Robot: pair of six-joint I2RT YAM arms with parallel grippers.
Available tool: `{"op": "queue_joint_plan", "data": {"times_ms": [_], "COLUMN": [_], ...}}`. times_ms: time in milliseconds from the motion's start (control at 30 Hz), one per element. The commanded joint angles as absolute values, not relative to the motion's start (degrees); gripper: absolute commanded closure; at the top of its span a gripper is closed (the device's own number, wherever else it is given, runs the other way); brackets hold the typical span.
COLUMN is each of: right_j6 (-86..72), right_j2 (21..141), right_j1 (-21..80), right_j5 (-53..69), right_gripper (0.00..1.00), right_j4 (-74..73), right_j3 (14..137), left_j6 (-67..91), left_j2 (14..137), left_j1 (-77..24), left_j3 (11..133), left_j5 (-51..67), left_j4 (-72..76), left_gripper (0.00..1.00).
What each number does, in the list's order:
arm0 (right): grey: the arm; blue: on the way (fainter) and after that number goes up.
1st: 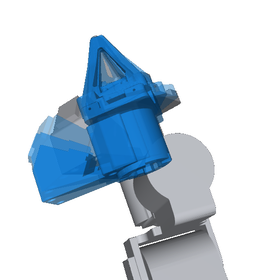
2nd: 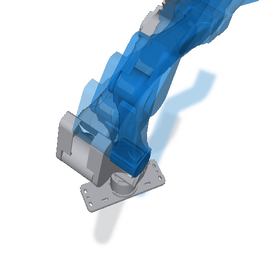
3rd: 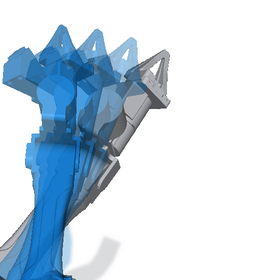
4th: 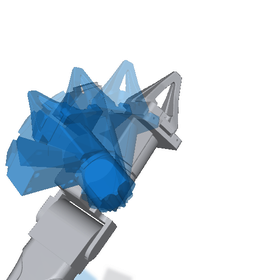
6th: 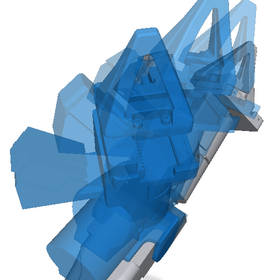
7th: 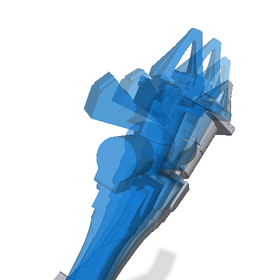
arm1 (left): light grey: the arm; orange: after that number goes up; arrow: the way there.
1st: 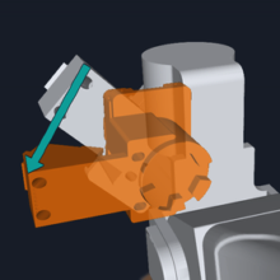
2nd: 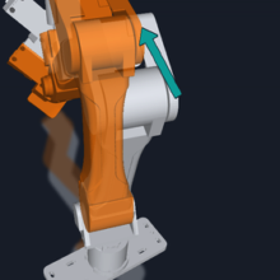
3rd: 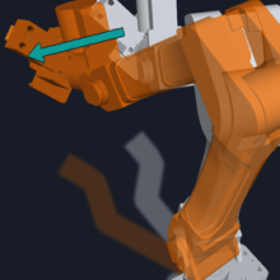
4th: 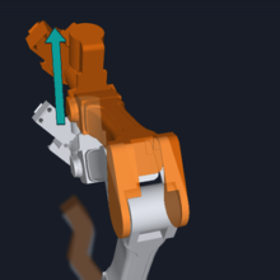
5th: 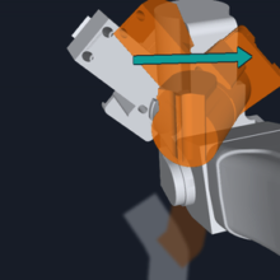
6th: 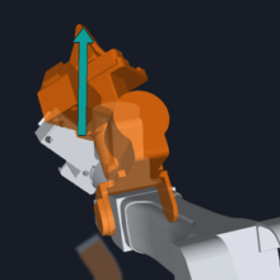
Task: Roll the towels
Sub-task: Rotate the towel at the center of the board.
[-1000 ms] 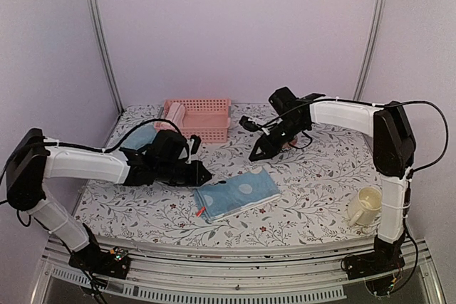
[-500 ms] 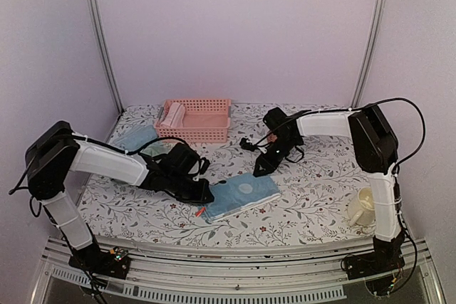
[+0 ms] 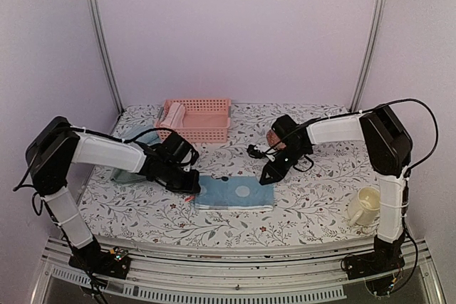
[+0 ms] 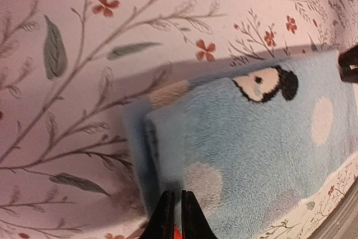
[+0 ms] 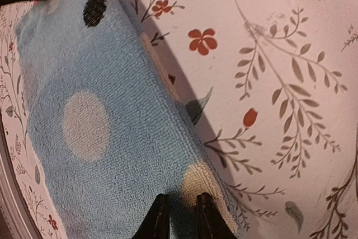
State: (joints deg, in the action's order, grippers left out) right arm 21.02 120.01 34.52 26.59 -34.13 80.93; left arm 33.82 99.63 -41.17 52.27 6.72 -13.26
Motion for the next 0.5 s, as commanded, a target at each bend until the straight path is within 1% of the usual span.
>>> {"op": "queue_joint_plan", "data": {"times_ms": [0,133,267,367,467], "right_j6": [23.83,27.74,29.51,30.33,30.03], "right_j2": [117.20,112.93,108.73,107.25,106.60], "right_j1": [38.14,40.17,38.54,35.82,33.96], "right_j5": [31.58,44.87,46.86,49.06,47.43], "right_gripper": [0.79,0.77,0.74,0.73,0.72], "right_j4": [-44.29,-47.77,-48.95,-49.45,-48.25], "right_j3": [73.68,73.95,75.94,76.60,76.35], "left_j6": [26.26,22.42,21.79,23.07,25.36], "left_j2": [103.74,105.41,102.73,100.21,98.78], "left_j1": [-36.88,-36.82,-38.33,-40.37,-42.71], "left_j3": [60.42,69.81,71.79,70.41,68.00], "left_j5": [2.12,2.75,4.76,7.41,8.75], "left_j4": [-19.45,-21.92,-21.03,-19.27,-18.56], "left_gripper": [0.93,0.91,0.89,0.89,0.89]}}
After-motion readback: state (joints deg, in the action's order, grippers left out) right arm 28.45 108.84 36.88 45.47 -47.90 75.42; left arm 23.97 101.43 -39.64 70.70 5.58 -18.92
